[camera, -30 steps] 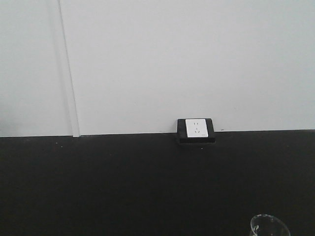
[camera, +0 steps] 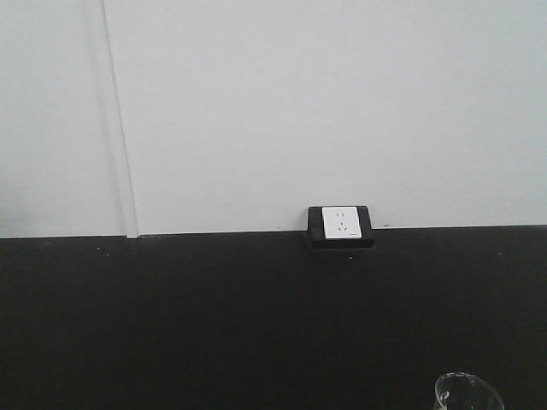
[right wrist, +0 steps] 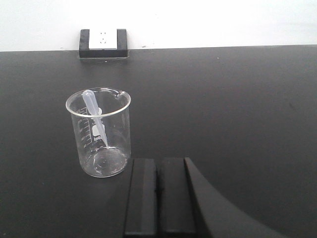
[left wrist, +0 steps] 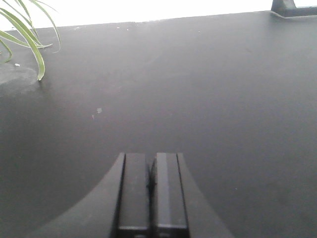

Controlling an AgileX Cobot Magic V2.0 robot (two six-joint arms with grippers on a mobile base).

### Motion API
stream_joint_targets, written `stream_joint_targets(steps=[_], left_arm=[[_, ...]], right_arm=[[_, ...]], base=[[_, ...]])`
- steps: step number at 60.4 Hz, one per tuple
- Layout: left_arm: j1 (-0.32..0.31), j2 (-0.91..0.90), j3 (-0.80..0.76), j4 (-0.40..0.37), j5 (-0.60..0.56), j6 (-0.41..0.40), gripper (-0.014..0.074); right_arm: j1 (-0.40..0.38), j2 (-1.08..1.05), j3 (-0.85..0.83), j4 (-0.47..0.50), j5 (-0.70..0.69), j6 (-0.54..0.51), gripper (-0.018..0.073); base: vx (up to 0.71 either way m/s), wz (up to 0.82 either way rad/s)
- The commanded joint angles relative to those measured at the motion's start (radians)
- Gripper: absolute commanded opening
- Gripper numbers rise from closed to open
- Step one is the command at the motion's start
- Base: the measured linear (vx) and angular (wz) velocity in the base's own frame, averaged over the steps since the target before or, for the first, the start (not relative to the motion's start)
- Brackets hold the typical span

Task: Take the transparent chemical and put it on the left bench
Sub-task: 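Lower the open right gripper over the transparent dropper in the beaker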

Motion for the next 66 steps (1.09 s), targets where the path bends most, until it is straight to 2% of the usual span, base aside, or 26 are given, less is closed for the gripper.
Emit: stream_joint_targets(steps=[1, 13, 20, 39, 45, 51, 58, 66], left_arm=[[-0.002, -0.019, 0.016, -0.001, -0.078, -0.008, -0.0003], [-0.002, -0.019, 0.016, -0.001, -0.078, -0.008, -0.0003], [-0.002, -0.019, 0.016, -0.001, -0.078, -0.008, -0.0003], [-0.002, -0.019, 0.016, -0.001, -0.078, -0.008, -0.0003], [-0.002, -0.019, 0.016, -0.001, -0.078, -0.008, -0.0003], [-0.002, -0.019, 0.016, -0.001, -0.078, -0.008, -0.0003], [-0.002, -0.019, 0.016, -0.001, -0.078, -0.008, -0.0003], [-0.002, -0.019, 0.016, -0.001, -0.078, -0.008, -0.0003]], right_arm=[[-0.005, -0.012, 0.006, -0.003, -0.085, -0.007, -0.0008], [-0.005, -0.012, 0.006, -0.002, -0.085, -0.007, -0.0008], [-0.005, -0.012, 0.006, 0.029, -0.138, -0.003, -0.0008], [-0.005, -0.011, -0.006, 0.026, -0.473, -0.007, -0.0006], [-0.005, 0.027, -0.071, 0.009, -0.418, -0.007, -0.0006], [-0.005, 0.113, -0.163, -0.069, -0.343, -0.007, -0.0004], [-0.005, 0.24, -0.239, -0.135, -0.356, -0.007, -0.0003], [-0.005, 0.381, -0.25, -0.119, -0.381, 0.006, -0.0001]], base=[[0.0, 0.0], [0.0, 0.0], [0.0, 0.0], [0.0, 0.0], [0.0, 0.0], [0.0, 0.0], [0.0, 0.0], [0.0, 0.0]])
